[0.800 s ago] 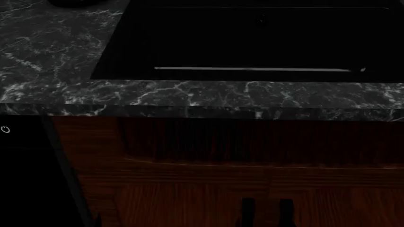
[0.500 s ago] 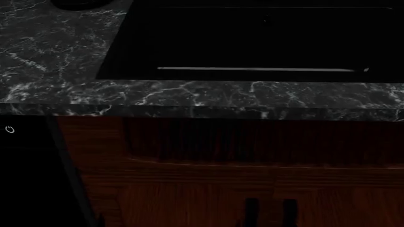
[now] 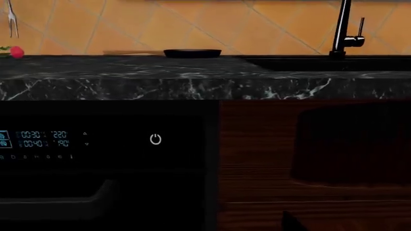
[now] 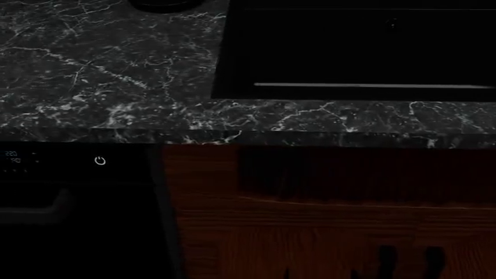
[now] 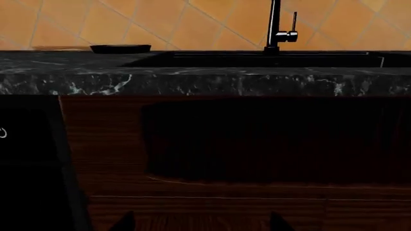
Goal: Open the dishwasher door
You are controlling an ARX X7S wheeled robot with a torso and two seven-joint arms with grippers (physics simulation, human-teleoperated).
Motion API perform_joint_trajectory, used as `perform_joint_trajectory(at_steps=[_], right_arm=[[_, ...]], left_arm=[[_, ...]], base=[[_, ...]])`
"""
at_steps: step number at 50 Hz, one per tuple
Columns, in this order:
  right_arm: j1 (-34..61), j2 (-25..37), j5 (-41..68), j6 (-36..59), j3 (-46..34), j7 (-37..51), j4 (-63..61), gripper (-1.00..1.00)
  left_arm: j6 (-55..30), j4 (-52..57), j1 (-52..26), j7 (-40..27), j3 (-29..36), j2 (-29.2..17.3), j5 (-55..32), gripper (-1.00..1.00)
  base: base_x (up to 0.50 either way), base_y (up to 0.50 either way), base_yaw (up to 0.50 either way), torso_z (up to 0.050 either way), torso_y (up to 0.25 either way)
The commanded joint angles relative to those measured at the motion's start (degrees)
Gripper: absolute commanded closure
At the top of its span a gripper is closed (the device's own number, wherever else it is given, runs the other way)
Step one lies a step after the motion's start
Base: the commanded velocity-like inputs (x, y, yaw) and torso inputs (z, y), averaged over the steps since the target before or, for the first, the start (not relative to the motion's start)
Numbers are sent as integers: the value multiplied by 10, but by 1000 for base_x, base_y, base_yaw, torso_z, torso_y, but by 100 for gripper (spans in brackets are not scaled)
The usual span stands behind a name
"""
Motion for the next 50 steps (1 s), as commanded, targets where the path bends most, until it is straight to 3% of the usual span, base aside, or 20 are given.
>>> perform_joint_trajectory(at_steps=[1,31,43,44,50], right_arm=[[-3,8,11,2,-11,8,-8,-100],[-12,29,35,-2,-22,31,-30,-100],[-14,33,48,-11,-27,33,-27,-100],[-15,34,47,-6,-28,35,-32,-100],[-18,37,47,-10,-30,40,-31,-100]], left_arm=[[9,-9,0,-9,9,-9,-6,-100],[14,-12,-5,-32,30,-25,-18,-100],[-5,-3,-3,-45,25,-28,-39,-100],[-33,0,-8,-49,28,-30,-36,-100],[-17,0,-6,-45,25,-29,-54,-100]], base=[[0,500,0,0,0],[0,494,0,0,0],[0,0,0,0,0],[0,0,0,-30,0],[0,0,0,-49,0]])
